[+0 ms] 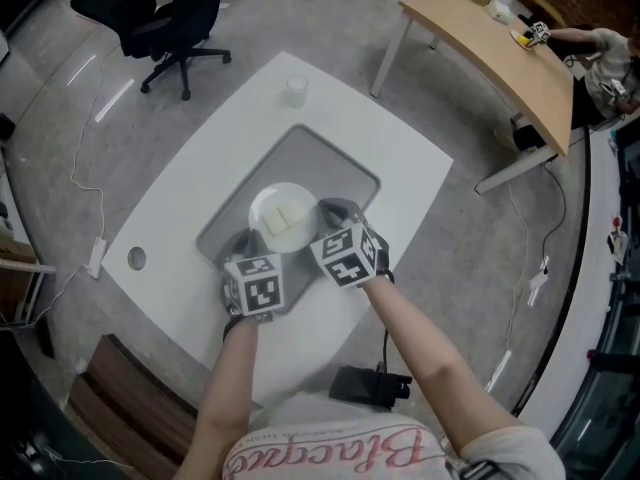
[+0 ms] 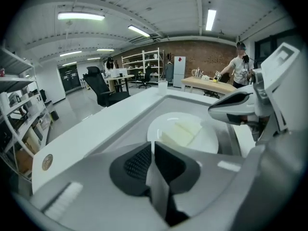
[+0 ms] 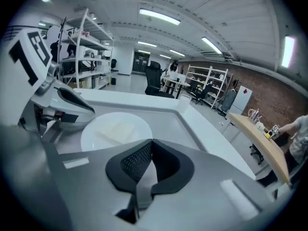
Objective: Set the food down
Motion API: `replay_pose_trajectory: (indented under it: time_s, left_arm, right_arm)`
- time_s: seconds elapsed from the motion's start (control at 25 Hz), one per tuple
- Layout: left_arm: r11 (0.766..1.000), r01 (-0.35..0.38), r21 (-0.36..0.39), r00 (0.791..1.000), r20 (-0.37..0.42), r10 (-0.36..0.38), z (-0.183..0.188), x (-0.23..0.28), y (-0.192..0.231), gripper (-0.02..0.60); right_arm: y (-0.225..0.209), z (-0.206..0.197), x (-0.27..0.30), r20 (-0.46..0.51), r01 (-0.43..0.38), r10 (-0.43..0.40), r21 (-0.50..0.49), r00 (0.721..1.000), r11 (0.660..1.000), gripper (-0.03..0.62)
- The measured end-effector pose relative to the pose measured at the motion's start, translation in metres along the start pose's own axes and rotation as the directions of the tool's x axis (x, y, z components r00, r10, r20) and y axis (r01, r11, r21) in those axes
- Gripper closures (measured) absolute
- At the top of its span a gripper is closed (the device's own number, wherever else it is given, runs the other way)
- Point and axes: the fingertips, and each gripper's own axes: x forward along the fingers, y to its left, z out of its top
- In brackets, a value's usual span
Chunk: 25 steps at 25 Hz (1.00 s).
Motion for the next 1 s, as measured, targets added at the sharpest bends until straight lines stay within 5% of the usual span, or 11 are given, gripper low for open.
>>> replay_pose_trajectory:
  time_s: [0.24,0.44,1.0]
  left_arm:
    - [1.000,0.013,-0.009,0.989,0.149,-0.011,0.036,-0.048,0.005,0.581]
    - [0.999,0.045,-0.005,0.956,0.290,-0.042,0.064,-0.091,0.002,0.581]
    - [0.986,0.156,0.059,0.783,0.600,-0.160,0.100,-0.217,-0.006,0.581]
  right_arm:
    - [0.000,0.036,-0.056,0.187,-0.008,-0.009,0.088,0.982,0.996,0.592]
    - [0.011,0.068,-0.114,0.337,-0.005,-0.036,0.118,0.941,0.993,0.592]
    - [0.050,0.081,-0.243,0.545,0.032,-0.124,0.175,0.829,0.984,0.592]
